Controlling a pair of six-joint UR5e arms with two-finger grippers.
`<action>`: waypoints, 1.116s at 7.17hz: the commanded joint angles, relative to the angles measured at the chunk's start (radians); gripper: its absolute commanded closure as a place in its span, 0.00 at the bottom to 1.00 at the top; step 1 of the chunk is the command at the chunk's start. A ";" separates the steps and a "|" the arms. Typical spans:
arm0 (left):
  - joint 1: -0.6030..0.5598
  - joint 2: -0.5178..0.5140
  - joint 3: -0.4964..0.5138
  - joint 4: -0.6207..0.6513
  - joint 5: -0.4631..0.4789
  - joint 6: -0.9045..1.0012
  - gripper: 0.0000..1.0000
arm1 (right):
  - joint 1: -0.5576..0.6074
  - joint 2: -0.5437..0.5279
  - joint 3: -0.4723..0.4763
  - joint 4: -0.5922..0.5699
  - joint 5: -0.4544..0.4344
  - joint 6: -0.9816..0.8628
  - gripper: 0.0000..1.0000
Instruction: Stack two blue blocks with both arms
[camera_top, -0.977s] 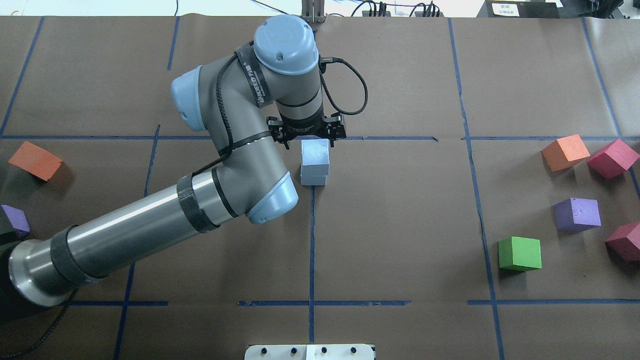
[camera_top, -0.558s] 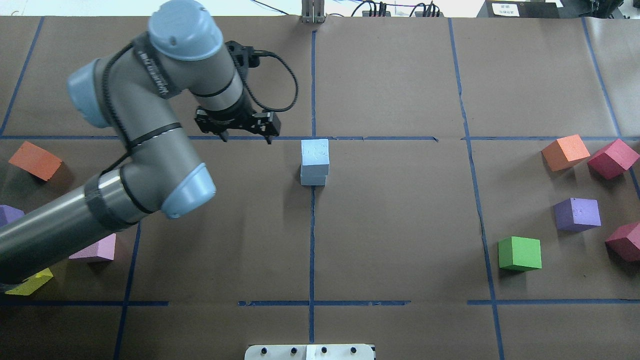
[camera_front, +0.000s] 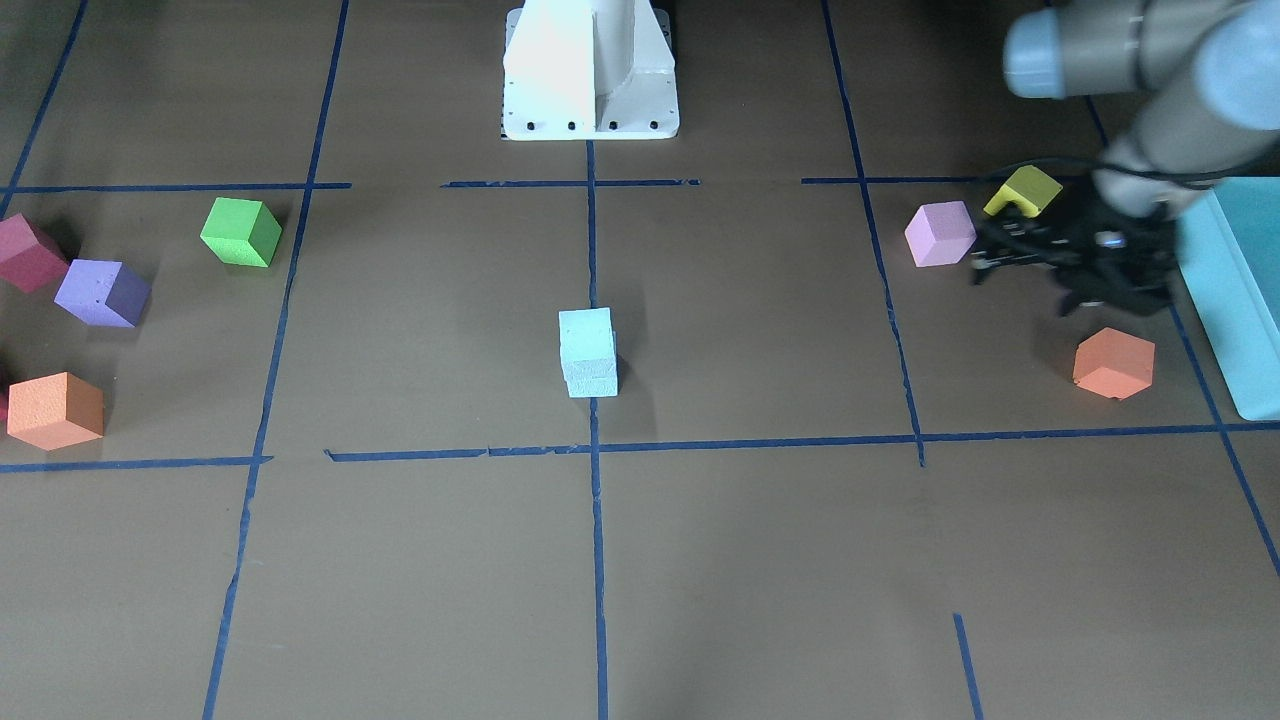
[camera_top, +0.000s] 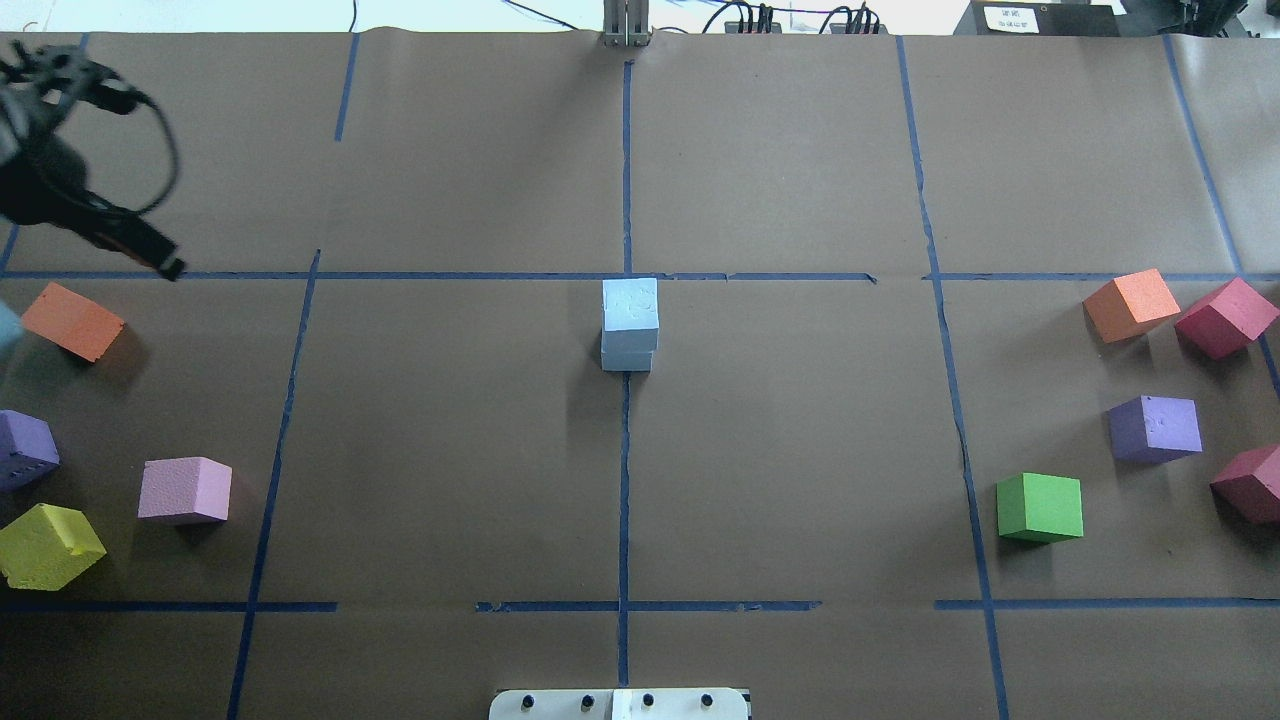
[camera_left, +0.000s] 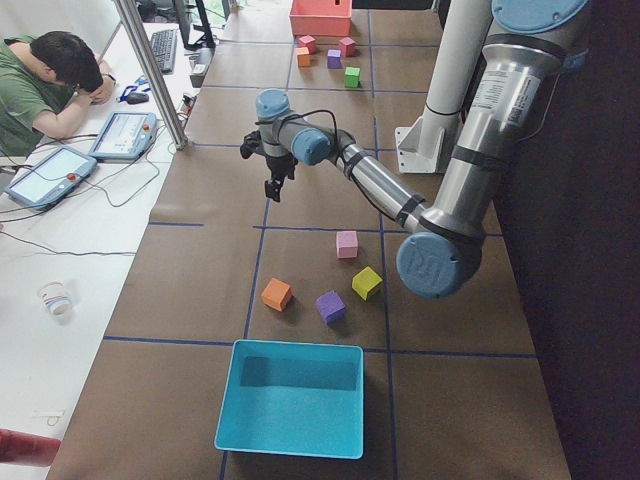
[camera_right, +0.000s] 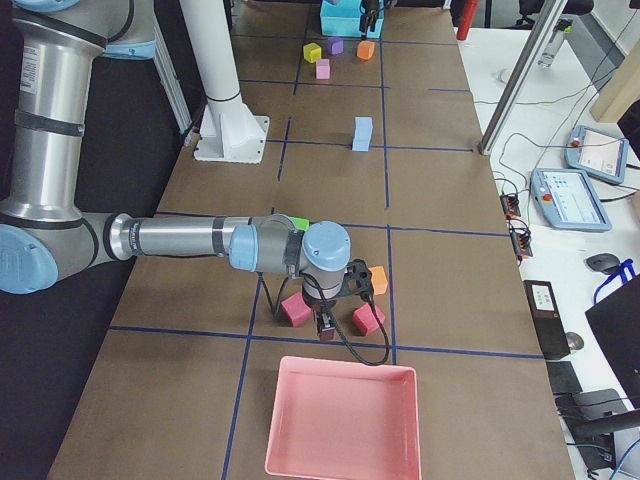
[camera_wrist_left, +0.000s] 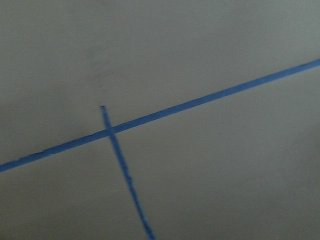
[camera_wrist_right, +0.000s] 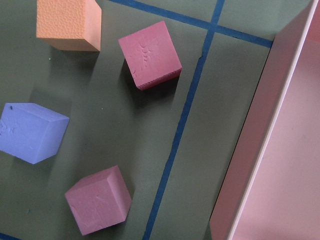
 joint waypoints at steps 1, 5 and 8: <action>-0.241 0.151 0.081 -0.001 -0.054 0.411 0.00 | 0.000 -0.003 -0.003 -0.001 0.001 0.000 0.00; -0.417 0.316 0.218 -0.024 0.017 0.431 0.00 | 0.000 -0.003 -0.006 -0.001 0.002 0.002 0.00; -0.482 0.314 0.215 -0.024 0.009 0.296 0.00 | 0.000 -0.004 -0.006 -0.001 0.002 0.003 0.00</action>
